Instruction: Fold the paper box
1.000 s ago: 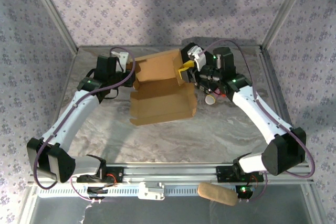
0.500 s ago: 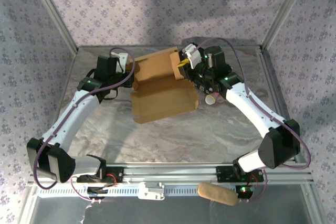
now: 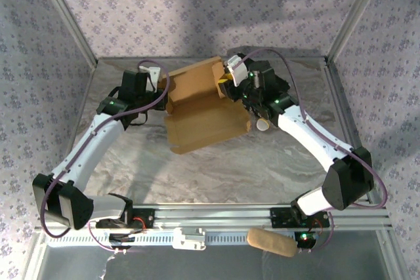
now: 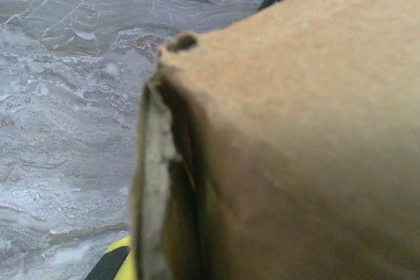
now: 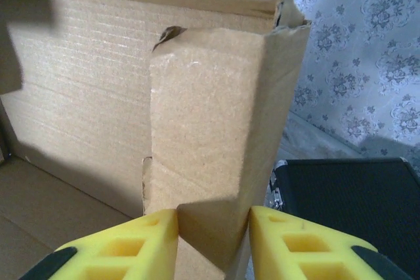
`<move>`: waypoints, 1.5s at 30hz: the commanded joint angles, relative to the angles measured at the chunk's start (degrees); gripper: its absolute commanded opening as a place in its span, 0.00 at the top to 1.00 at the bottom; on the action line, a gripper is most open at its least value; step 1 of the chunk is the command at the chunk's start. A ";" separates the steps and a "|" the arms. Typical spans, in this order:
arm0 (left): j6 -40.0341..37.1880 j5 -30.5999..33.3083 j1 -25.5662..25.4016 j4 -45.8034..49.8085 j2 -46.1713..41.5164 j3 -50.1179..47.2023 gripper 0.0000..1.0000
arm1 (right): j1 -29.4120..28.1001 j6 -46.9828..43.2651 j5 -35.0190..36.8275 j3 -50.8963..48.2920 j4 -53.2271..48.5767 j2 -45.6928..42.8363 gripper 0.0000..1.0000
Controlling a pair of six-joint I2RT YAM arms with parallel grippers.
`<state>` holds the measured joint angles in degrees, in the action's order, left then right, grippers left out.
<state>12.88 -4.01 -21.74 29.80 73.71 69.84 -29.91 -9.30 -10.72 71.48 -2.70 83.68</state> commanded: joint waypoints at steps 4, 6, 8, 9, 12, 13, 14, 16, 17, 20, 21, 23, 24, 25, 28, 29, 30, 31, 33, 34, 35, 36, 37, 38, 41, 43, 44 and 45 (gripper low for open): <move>-2.00 -3.20 -0.93 -0.67 -1.83 2.73 1.00 | 0.72 -0.44 -3.11 1.67 2.35 1.55 0.64; -1.93 -3.39 -0.94 -0.63 -1.65 2.92 1.00 | 0.88 -0.44 -3.64 2.29 2.25 2.28 0.65; -2.07 -3.47 -1.07 -0.71 -1.47 2.99 1.00 | 1.20 -0.26 -4.39 3.37 1.89 3.20 0.64; -2.07 -3.48 -1.17 -0.71 -1.47 2.89 1.00 | 1.26 -0.26 -4.56 3.86 1.53 3.67 0.64; -2.07 -3.30 -1.18 -0.67 -1.49 3.02 1.00 | 1.56 0.18 -4.50 4.76 1.86 4.71 0.58; -2.05 -3.31 -1.14 -0.64 -1.51 3.01 1.00 | 1.75 0.46 -4.65 4.85 2.08 4.93 0.56; -2.09 -3.21 -1.20 -0.63 -1.47 3.02 1.00 | 1.92 0.65 -4.86 5.05 2.09 5.15 0.55; -2.16 -3.20 -1.20 -0.67 -1.38 3.02 1.00 | 2.17 1.01 -5.54 5.39 2.41 5.29 0.54; -2.13 -3.17 -1.20 -0.60 -1.38 3.06 1.00 | 2.37 1.23 -6.01 5.49 2.51 5.39 0.54; -2.16 -3.21 -1.29 -0.62 -1.29 3.16 1.00 | 2.75 1.40 -6.76 6.10 2.37 5.70 0.54; -2.16 -3.13 -1.27 -0.56 -1.31 3.12 1.00 | 2.81 1.55 -6.77 6.41 2.18 5.78 0.54; -2.16 -3.11 -1.21 -0.62 -1.31 3.10 1.00 | 2.93 1.51 -6.07 7.06 1.69 6.26 0.54; -2.12 -3.18 -1.28 -0.62 -1.29 3.11 1.00 | 2.94 1.48 -5.72 7.26 1.71 6.48 0.53; -2.04 -3.18 -1.29 -0.62 -1.21 3.12 1.00 | 3.01 1.61 -5.41 7.33 1.98 6.60 0.51; -1.98 -3.07 -1.43 -0.62 -1.07 3.19 1.00 | 2.97 1.74 -4.95 7.29 2.59 6.81 0.54; -1.97 -3.10 -1.41 -0.63 -1.03 3.21 1.00 | 2.99 1.87 -5.11 7.40 2.69 6.86 0.60; -1.94 -3.11 -1.40 -0.63 -1.03 3.28 1.00 | 3.01 1.85 -5.10 7.60 2.61 7.02 0.64; -2.00 -2.95 -1.46 -0.62 -0.98 3.26 1.00 | 2.98 1.91 -4.95 8.03 2.19 7.24 0.68; -1.99 -2.86 -1.55 -0.62 -0.93 3.36 1.00 | 2.75 2.14 -4.36 8.99 1.08 7.73 0.73; -1.94 -2.79 -1.63 -0.70 -0.85 3.47 1.00 | 2.43 2.39 -3.36 9.12 0.94 7.90 0.77; -1.83 -2.70 -1.65 -0.62 -0.88 3.46 1.00 | 2.02 2.61 -1.61 9.20 0.77 8.05 0.80; -1.73 -2.67 -1.73 -0.71 -0.77 3.48 1.00 | 1.54 2.65 -0.71 9.12 0.68 7.99 0.83; -1.72 -2.59 -1.80 -0.71 -0.75 3.51 1.00 | 0.91 2.63 0.16 8.80 0.91 7.95 0.85; -1.59 -2.33 -1.93 -0.71 -0.59 3.54 1.00 | 0.10 2.68 1.76 8.49 1.26 7.82 0.88; -1.29 -1.91 -2.25 -0.95 -0.25 3.76 1.00 | -2.50 2.04 8.12 8.50 1.14 8.12 1.00; -0.97 -1.39 -2.56 -1.17 -0.26 3.70 1.00 | -4.36 1.25 12.86 8.72 0.80 8.56 1.00; -0.77 -1.10 -2.63 -1.28 -0.25 3.81 1.00 | -5.30 1.03 16.28 8.65 0.86 8.83 1.00; -0.60 -0.85 -2.78 -1.16 -0.34 3.82 1.00 | -5.87 0.96 18.54 8.49 0.94 8.92 1.00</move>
<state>12.75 -1.89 -22.65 30.48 73.52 71.37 -32.29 -6.94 1.85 78.48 -1.67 91.09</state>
